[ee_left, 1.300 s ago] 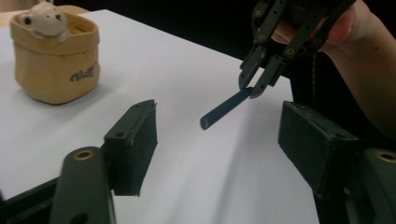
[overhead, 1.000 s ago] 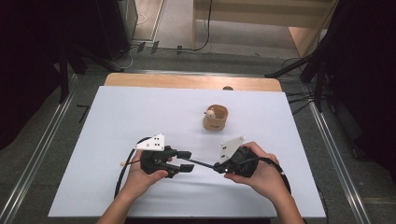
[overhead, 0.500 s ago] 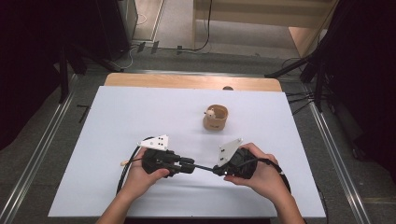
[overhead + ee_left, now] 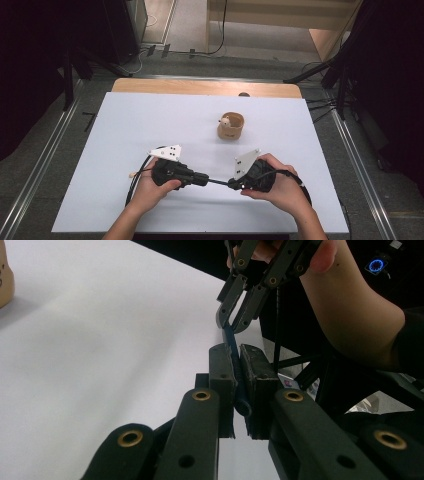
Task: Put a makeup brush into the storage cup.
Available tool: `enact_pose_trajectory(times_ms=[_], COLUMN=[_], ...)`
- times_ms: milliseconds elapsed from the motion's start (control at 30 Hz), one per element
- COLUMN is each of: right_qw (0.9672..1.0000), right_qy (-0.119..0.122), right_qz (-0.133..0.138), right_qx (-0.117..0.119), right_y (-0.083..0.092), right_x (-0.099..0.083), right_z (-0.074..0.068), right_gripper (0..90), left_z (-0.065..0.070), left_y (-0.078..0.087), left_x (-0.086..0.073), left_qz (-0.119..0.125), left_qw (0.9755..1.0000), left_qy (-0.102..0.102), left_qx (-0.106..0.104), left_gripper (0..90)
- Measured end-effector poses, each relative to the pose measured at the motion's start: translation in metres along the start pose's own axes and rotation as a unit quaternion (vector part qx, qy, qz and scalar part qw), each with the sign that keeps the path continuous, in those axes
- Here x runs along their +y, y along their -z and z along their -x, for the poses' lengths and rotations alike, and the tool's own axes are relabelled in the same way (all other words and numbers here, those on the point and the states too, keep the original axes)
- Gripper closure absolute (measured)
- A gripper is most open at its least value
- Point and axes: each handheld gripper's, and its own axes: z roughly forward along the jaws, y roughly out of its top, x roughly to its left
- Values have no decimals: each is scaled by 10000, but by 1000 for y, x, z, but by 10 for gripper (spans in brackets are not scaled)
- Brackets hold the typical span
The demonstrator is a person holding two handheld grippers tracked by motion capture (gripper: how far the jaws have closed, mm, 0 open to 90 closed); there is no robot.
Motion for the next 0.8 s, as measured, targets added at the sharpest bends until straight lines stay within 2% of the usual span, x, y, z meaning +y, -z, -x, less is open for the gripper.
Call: enact_pose_trajectory(times_ms=[67,200,333,400,500,533,567,667,700,733,800], right_qw=[9999,9992,9970,9939,9874,9864,9831,9768,9717,9696,9592], right_qy=[-75,-250,-502,-688,-1006,-1050,-1187,-1434,-1543,-1560,-1806], right_qz=[103,309,483,656,910,943,1035,1169,1218,1245,1354], right_qx=[-30,-74,-340,-557,-818,-844,-933,-1075,-1308,-1419,-1704], right_y=[0,0,1,2,4,4,5,4,3,2,0], right_x=[-1,-3,-4,-6,-9,-10,-10,-11,-11,-10,-9], right_z=[1,5,8,10,11,12,12,12,11,11,8], right_gripper=[833,661,498,430,328,309,279,206,173,152,127], left_z=[0,1,1,1,1,1,1,1,1,1,1], left_y=[1,2,3,4,7,9,10,13,14,15,17], left_x=[0,0,0,0,0,1,1,1,1,1,1], left_qz=[19,-4,0,13,65,103,121,205,215,222,258], left_qw=[10000,9999,9998,9996,9992,9989,9987,9977,9973,9968,9959], left_qy=[-1,-24,-44,-38,-51,-64,-68,-59,-72,-86,-99], left_qx=[42,132,213,291,400,457,493,638,695,765,866], left_gripper=[863,863,863,864,863,863,864,864,863,864,864])
